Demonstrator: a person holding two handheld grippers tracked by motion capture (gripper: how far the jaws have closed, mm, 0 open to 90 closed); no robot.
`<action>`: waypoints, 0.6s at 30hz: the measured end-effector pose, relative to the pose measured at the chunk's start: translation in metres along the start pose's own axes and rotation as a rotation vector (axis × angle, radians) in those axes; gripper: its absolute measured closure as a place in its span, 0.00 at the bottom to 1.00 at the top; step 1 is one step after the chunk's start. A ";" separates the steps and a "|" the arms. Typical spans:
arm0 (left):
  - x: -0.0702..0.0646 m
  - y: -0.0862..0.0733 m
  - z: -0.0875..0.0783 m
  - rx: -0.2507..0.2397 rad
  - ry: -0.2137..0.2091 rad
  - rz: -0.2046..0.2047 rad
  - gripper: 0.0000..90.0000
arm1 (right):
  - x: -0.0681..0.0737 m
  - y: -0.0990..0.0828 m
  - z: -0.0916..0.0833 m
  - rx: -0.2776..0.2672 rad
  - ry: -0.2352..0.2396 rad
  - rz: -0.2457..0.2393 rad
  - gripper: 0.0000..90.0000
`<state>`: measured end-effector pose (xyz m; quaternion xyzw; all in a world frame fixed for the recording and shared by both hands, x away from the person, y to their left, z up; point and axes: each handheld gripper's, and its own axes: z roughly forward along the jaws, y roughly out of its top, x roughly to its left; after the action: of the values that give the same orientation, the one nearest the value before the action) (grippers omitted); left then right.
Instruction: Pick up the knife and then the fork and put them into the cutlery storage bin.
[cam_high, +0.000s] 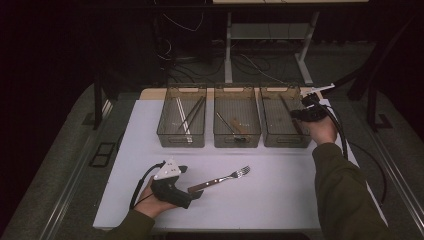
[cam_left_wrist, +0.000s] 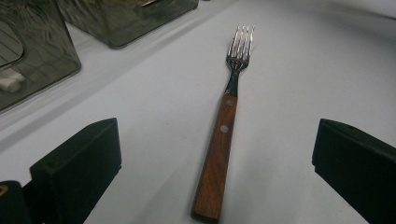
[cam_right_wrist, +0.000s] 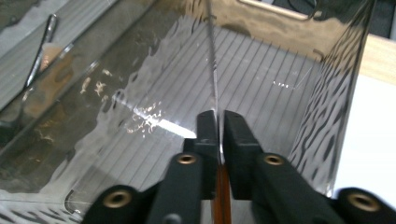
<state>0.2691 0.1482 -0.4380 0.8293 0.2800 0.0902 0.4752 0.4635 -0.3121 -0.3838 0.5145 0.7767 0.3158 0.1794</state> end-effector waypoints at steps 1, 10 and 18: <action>0.000 0.000 0.000 0.001 0.000 0.001 0.00 | 0.000 -0.001 0.000 -0.004 0.001 0.000 0.86; 0.001 0.000 0.000 0.009 0.002 0.017 0.00 | -0.001 -0.016 -0.019 -0.134 0.063 0.049 0.53; 0.000 0.001 0.001 0.011 -0.004 0.023 0.03 | 0.011 -0.044 -0.051 -0.226 0.093 -0.004 0.34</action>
<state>0.2698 0.1469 -0.4381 0.8352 0.2701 0.0925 0.4701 0.3979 -0.3301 -0.3754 0.4744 0.7448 0.4243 0.2006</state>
